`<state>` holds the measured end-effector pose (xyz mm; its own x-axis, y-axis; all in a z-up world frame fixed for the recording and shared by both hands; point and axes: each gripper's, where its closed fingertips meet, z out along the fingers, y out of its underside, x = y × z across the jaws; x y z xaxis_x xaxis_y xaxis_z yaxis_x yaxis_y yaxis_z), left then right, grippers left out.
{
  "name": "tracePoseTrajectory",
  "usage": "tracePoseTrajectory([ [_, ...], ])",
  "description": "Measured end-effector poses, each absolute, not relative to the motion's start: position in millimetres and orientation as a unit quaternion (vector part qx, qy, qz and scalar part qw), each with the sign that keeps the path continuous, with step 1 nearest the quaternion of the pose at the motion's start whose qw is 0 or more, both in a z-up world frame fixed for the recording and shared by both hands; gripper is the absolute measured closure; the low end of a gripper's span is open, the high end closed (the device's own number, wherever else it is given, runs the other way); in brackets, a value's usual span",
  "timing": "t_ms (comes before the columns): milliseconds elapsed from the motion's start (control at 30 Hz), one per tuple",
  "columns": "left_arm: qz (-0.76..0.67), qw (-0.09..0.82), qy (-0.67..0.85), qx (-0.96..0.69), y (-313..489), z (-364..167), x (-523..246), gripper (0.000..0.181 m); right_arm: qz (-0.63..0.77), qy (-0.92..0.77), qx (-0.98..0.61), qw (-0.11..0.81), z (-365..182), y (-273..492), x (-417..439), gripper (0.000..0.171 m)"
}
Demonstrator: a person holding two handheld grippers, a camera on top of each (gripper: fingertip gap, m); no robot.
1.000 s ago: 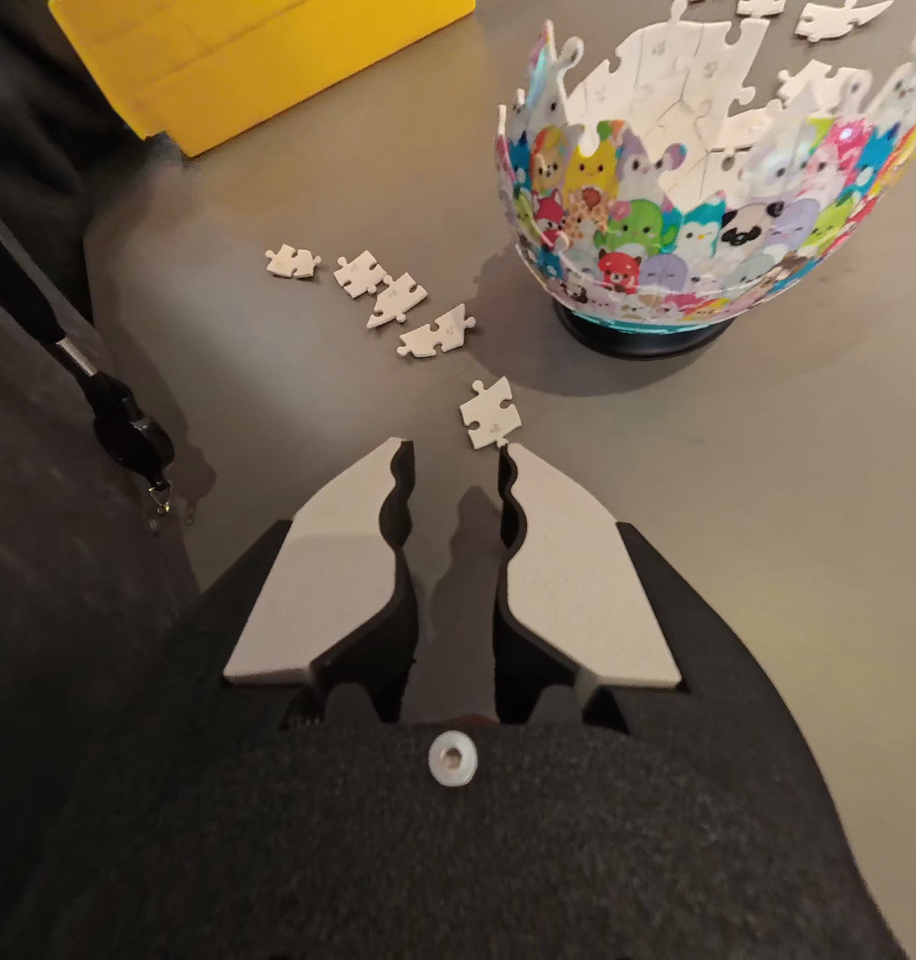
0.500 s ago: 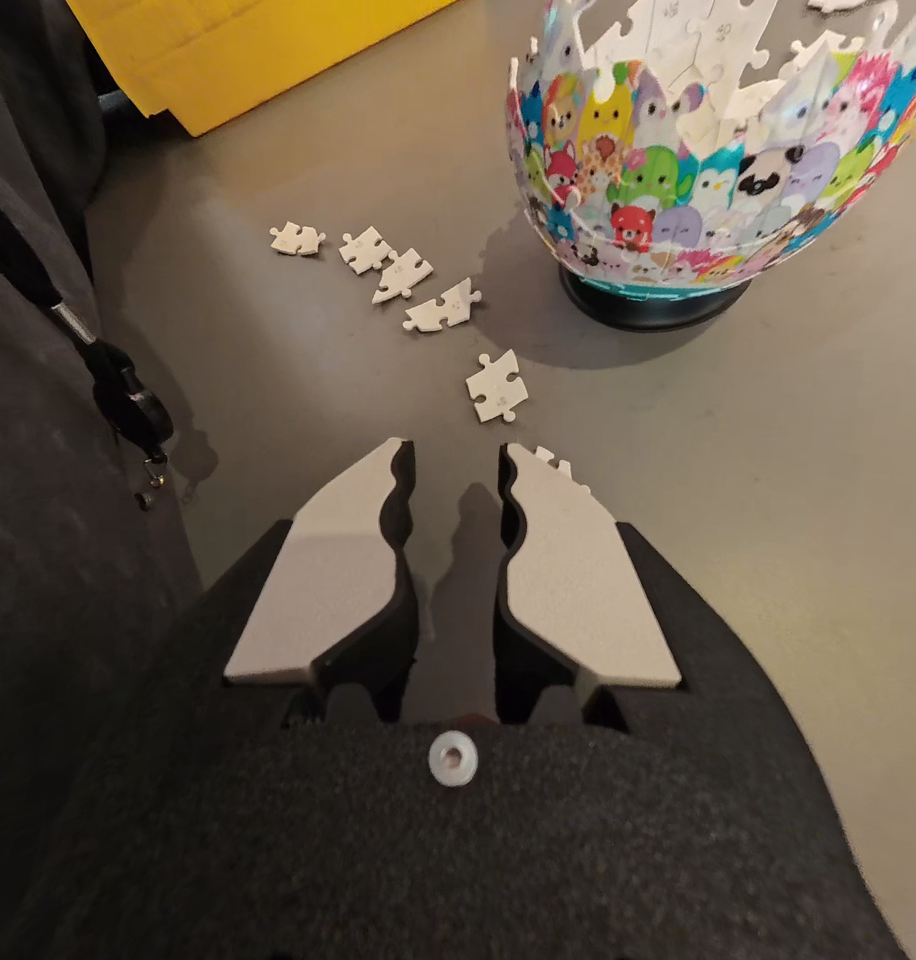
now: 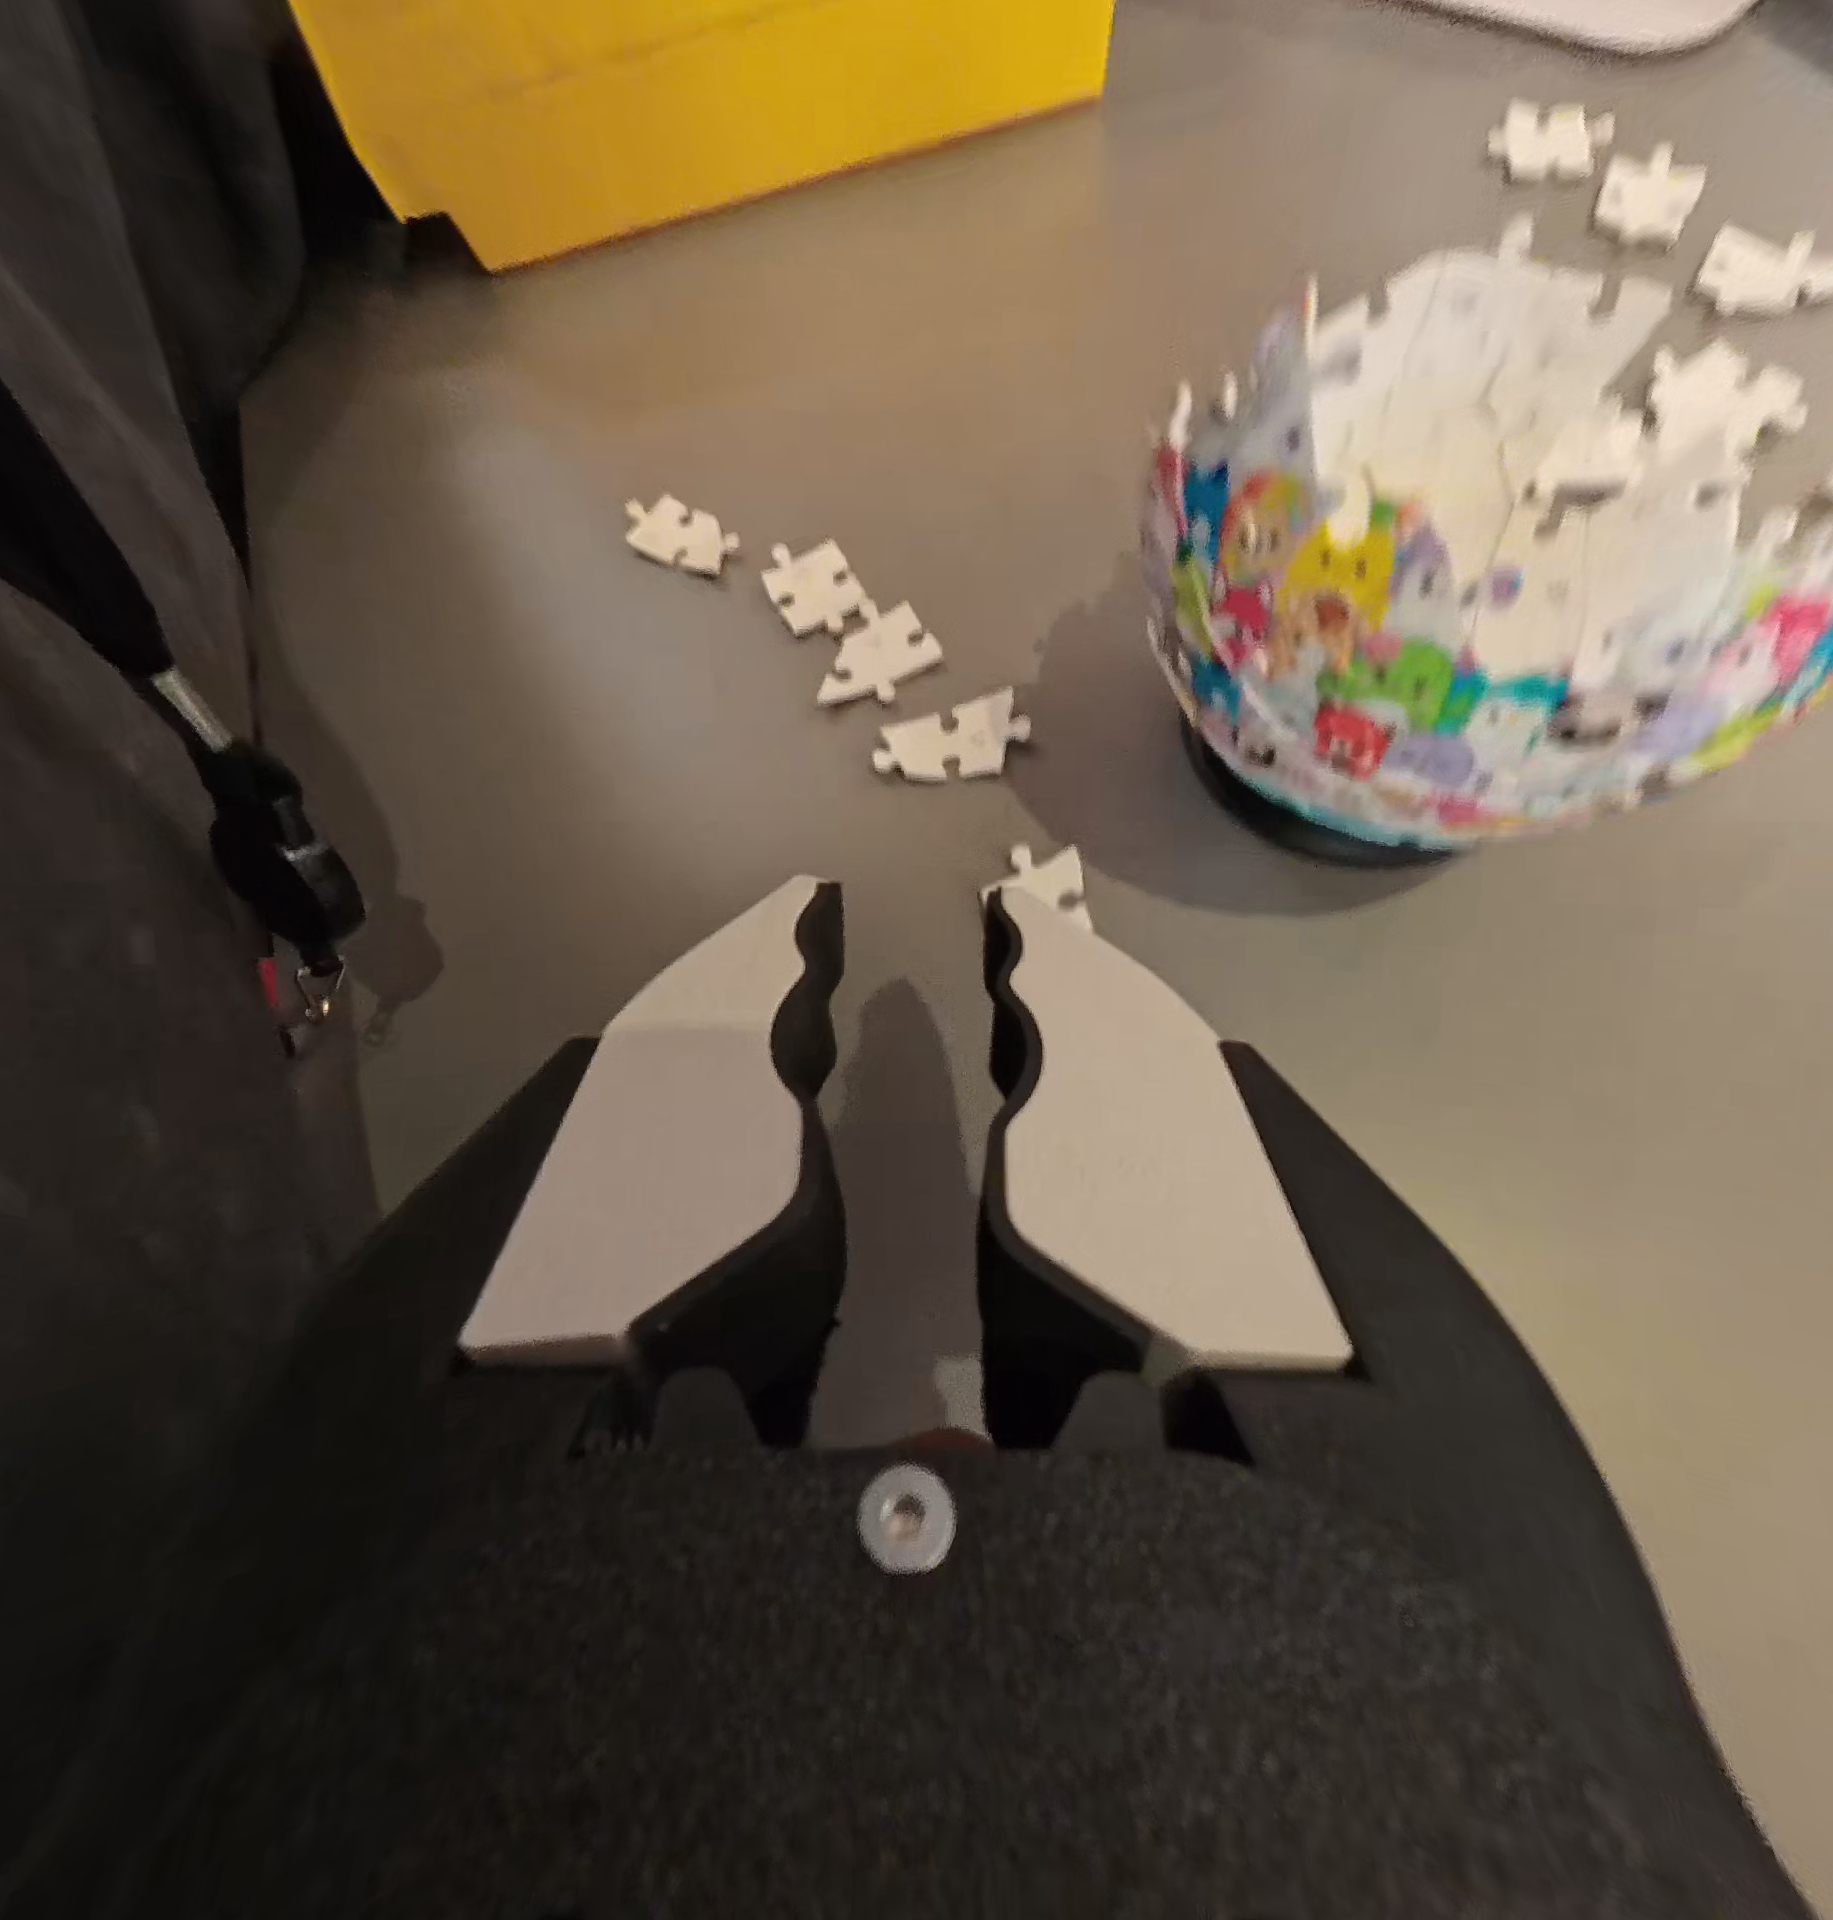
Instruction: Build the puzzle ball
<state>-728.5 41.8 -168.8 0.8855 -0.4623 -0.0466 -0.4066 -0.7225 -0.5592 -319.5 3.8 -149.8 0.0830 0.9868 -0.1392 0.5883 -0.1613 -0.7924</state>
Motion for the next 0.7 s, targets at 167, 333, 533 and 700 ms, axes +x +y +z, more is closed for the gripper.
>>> tracePoseTrajectory([
  [167, -0.106, 0.441, 0.08, -0.887, 16.3, -69.4, -701.6, 0.148, 0.313, -0.624, -0.614, 0.368, -115.9, 18.6, -363.6, 0.146],
  [333, -0.234, 0.565, -0.06, -0.789, -11.0, -1.7, -625.7, 0.148, 0.355, -0.608, -0.558, 0.439, -75.5, 5.6, -439.2, 0.145],
  [533, -0.481, 0.551, -0.194, -0.654, -26.0, -8.3, -522.0, 0.148, 0.432, -0.578, -0.527, 0.45, -44.3, -36.2, -479.5, 0.146],
  [700, -0.573, 0.517, -0.245, -0.586, -32.6, -20.5, -482.8, 0.149, 0.433, -0.566, -0.512, 0.48, -36.5, -52.1, -467.6, 0.15],
])
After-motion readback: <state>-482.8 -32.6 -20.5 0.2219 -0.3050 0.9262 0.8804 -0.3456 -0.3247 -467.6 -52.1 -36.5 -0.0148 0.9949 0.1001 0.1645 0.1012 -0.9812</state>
